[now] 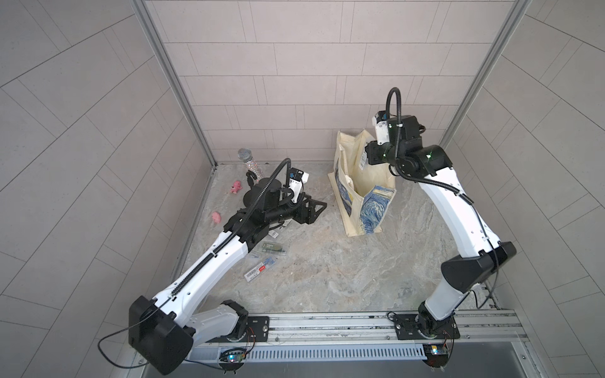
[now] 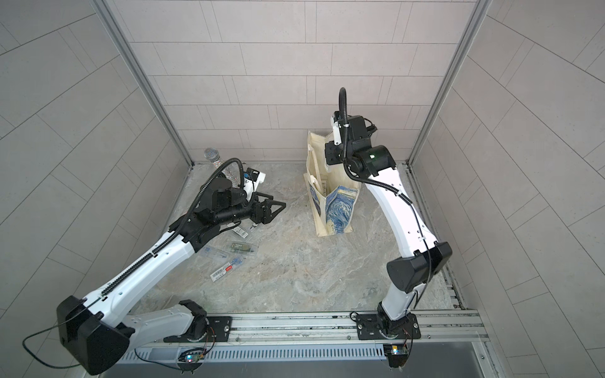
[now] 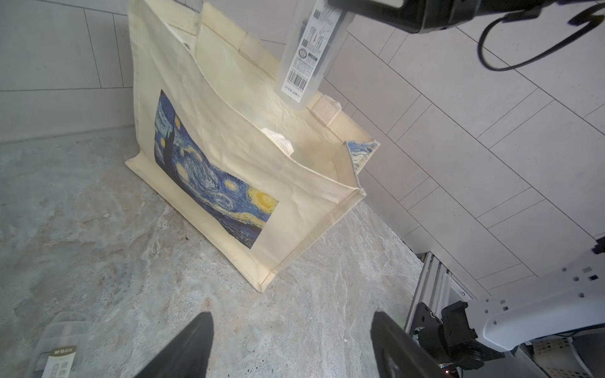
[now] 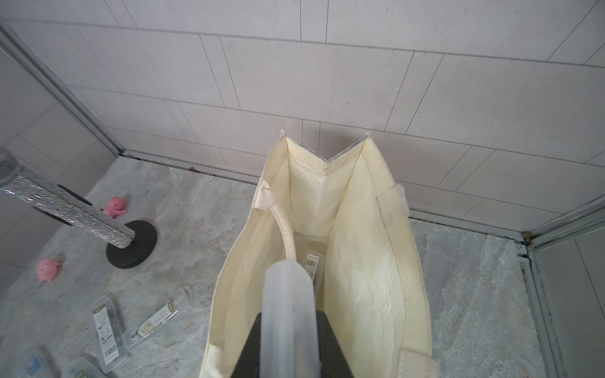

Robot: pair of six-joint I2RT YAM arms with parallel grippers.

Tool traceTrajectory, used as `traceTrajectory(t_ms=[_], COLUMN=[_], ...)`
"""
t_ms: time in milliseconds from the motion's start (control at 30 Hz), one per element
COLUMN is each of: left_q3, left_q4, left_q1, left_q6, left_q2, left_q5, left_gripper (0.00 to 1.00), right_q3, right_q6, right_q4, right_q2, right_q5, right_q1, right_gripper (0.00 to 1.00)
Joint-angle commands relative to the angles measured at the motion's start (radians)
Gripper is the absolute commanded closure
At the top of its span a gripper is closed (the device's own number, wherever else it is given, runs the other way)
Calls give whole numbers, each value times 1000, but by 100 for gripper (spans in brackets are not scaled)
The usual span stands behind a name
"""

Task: Put the compass set into the canvas bag
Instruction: Place the compass set in the canvas bag.

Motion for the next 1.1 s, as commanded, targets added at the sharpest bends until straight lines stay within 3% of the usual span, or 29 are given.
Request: traceTrajectory(t_ms=[0,300,1067], left_q3=[29,21,-11], left_q4=[28,42,25], left_q1=[15,49,77], left_q6=[-13,-20,-1], left_q2=[7,51,56], left_q5=[78,124,115], left_gripper=[19,19,19], right_q3=[63,201,247], right_q6=[-54,-69,-32], right_q4=[-109,-185,-196], right_q2=[91,349,626], right_q5=[53,110,47], right_q1=[-8,-11,-57], right_gripper=[100,100,100])
